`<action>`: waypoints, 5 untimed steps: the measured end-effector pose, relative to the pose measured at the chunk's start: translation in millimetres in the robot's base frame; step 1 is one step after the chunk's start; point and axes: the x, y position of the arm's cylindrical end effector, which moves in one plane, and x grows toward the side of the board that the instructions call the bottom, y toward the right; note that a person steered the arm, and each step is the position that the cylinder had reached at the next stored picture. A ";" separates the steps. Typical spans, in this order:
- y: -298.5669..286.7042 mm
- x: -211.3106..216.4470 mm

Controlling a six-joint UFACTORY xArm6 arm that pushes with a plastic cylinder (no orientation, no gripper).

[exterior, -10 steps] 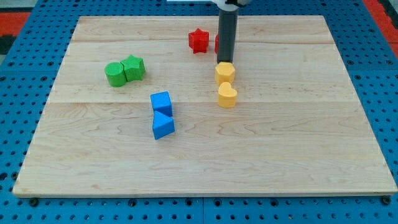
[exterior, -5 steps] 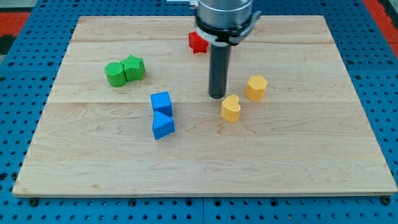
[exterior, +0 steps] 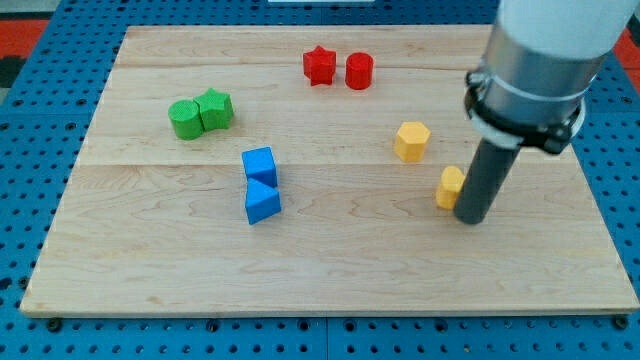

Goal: Push the yellow blocks diagonally below the red star

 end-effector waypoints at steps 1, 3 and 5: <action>-16.7 -30.9; -53.0 -61.5; -115.2 -109.7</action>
